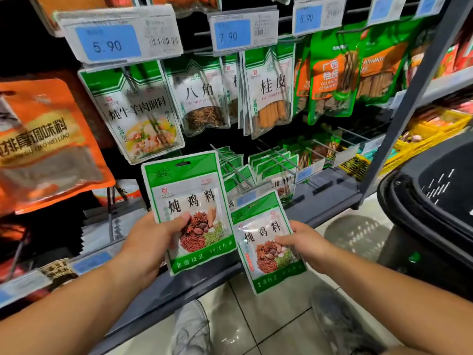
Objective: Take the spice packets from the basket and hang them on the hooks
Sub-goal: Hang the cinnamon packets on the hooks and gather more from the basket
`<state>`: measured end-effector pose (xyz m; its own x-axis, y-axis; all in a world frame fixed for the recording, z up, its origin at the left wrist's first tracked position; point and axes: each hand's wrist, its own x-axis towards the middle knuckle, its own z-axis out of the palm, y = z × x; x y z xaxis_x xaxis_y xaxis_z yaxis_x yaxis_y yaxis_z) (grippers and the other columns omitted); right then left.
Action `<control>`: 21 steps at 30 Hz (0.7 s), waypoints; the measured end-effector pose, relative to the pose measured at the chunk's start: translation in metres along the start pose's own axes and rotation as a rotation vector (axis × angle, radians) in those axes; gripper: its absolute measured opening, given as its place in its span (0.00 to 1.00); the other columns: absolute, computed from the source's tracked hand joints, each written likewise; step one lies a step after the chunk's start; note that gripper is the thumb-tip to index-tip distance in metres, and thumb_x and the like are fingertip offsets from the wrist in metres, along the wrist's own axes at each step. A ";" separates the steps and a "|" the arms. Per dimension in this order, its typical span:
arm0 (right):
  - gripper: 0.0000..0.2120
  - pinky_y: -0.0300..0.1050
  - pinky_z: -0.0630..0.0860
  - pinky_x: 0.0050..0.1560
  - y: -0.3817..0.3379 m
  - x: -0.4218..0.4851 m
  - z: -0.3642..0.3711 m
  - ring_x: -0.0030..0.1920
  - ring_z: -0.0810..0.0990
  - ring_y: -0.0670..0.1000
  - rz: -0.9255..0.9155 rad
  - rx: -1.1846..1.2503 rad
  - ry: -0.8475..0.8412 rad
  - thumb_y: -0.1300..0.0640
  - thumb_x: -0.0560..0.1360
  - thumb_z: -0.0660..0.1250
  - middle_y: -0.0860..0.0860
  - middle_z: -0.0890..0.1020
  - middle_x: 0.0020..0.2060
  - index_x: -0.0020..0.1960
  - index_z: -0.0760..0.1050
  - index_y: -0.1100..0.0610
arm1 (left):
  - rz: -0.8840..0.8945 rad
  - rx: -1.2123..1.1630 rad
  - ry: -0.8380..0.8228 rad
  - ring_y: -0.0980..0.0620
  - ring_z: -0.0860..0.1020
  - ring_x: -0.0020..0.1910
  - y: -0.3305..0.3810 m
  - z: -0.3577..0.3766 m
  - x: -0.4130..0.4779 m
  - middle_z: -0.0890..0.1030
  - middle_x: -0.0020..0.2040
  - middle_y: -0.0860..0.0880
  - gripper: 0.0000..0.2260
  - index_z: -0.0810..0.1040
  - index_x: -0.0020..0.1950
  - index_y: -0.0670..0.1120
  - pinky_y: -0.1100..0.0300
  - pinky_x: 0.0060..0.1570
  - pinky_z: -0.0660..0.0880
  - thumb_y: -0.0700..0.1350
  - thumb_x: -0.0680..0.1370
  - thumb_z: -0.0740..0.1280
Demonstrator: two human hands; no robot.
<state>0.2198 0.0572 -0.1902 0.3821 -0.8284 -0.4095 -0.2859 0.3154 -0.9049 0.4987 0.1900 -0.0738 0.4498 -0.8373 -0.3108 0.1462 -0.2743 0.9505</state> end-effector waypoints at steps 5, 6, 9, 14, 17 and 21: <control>0.15 0.64 0.78 0.64 -0.005 0.000 0.004 0.54 0.86 0.57 0.021 0.001 0.013 0.64 0.77 0.71 0.51 0.88 0.51 0.62 0.80 0.54 | -0.008 -0.036 -0.011 0.39 0.85 0.53 0.007 0.004 -0.006 0.87 0.53 0.42 0.11 0.82 0.60 0.46 0.38 0.60 0.78 0.37 0.79 0.70; 0.15 0.63 0.78 0.64 -0.005 0.001 0.004 0.54 0.86 0.57 0.029 0.003 0.017 0.65 0.77 0.70 0.51 0.88 0.50 0.62 0.80 0.54 | -0.008 -0.038 -0.014 0.39 0.85 0.53 0.008 0.004 -0.008 0.87 0.53 0.42 0.11 0.82 0.60 0.46 0.38 0.60 0.78 0.37 0.79 0.70; 0.13 0.67 0.77 0.64 -0.003 0.003 0.004 0.55 0.85 0.61 0.059 -0.013 0.037 0.63 0.75 0.71 0.53 0.88 0.49 0.57 0.82 0.51 | -0.010 -0.025 -0.024 0.40 0.86 0.52 0.010 0.005 -0.011 0.87 0.53 0.43 0.10 0.82 0.60 0.46 0.40 0.59 0.79 0.38 0.80 0.69; 0.14 0.67 0.76 0.65 0.000 0.004 0.005 0.55 0.85 0.61 0.063 0.037 0.015 0.65 0.77 0.69 0.54 0.88 0.50 0.59 0.80 0.52 | -0.017 -0.026 -0.034 0.41 0.86 0.52 0.011 0.004 -0.015 0.87 0.53 0.43 0.11 0.81 0.61 0.46 0.41 0.59 0.79 0.38 0.80 0.69; 0.15 0.67 0.76 0.66 -0.002 0.005 0.006 0.56 0.86 0.60 0.044 0.067 -0.013 0.66 0.78 0.68 0.54 0.88 0.52 0.63 0.78 0.53 | -0.019 -0.016 -0.030 0.42 0.87 0.50 0.012 0.004 -0.017 0.88 0.52 0.43 0.10 0.81 0.60 0.46 0.42 0.57 0.80 0.37 0.80 0.68; 0.17 0.67 0.75 0.66 0.000 0.009 0.003 0.57 0.85 0.61 0.027 0.089 -0.023 0.67 0.78 0.67 0.55 0.87 0.53 0.63 0.78 0.54 | -0.021 -0.014 -0.028 0.43 0.87 0.48 0.011 0.006 -0.017 0.88 0.51 0.43 0.10 0.81 0.59 0.46 0.46 0.53 0.81 0.37 0.80 0.68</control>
<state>0.2260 0.0514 -0.1941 0.3957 -0.8083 -0.4359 -0.2173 0.3787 -0.8996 0.4875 0.1984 -0.0577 0.4216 -0.8445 -0.3304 0.1675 -0.2856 0.9436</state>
